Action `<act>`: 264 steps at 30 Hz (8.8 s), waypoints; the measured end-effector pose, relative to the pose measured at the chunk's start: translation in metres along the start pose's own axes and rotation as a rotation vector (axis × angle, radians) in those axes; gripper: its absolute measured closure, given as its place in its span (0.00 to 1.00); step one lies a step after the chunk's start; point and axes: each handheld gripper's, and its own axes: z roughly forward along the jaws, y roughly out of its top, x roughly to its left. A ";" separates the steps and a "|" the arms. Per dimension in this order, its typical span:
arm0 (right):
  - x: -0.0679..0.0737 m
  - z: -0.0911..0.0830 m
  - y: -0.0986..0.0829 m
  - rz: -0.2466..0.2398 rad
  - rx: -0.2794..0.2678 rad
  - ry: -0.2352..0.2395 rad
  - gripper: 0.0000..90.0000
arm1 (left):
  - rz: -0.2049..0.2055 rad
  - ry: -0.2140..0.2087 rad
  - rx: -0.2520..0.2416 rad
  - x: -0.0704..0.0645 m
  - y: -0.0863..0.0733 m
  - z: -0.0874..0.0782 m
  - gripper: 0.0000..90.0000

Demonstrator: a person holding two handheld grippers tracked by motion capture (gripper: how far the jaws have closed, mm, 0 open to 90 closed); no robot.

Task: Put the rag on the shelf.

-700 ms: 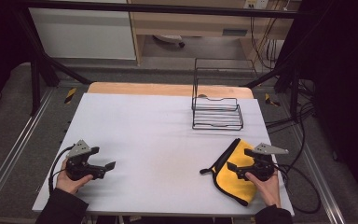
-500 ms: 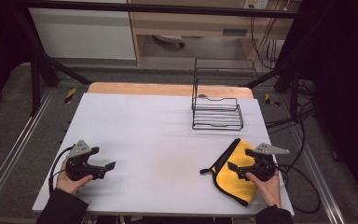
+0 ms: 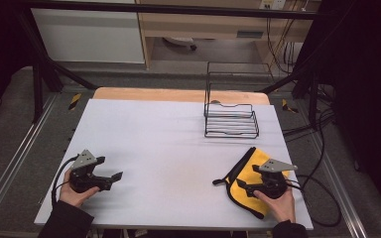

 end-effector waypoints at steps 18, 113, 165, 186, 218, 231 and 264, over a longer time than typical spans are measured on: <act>0.017 0.033 0.003 -0.058 0.105 0.023 0.81 | 0.012 0.008 0.012 -0.001 -0.001 0.000 0.08; 0.042 0.022 0.006 -0.047 0.132 -0.074 0.92 | 0.013 0.017 0.007 -0.002 0.000 -0.001 0.10; 0.034 0.045 0.044 0.044 -0.050 0.018 0.23 | 0.028 -0.036 0.064 -0.048 0.034 0.016 0.14; -0.003 0.049 0.011 0.160 0.063 -0.111 0.63 | 0.103 -0.198 0.268 -0.137 0.054 0.114 0.56; -0.010 0.086 0.042 0.094 0.052 -0.042 0.88 | -0.033 -0.197 0.271 -0.166 0.046 0.099 0.82; -0.002 0.048 0.041 0.107 -0.060 -0.022 0.33 | -0.011 -0.142 0.180 -0.135 0.094 0.095 0.64; -0.002 0.031 0.011 0.131 -0.025 -0.031 0.12 | 0.049 -0.154 0.299 -0.150 0.101 0.162 0.90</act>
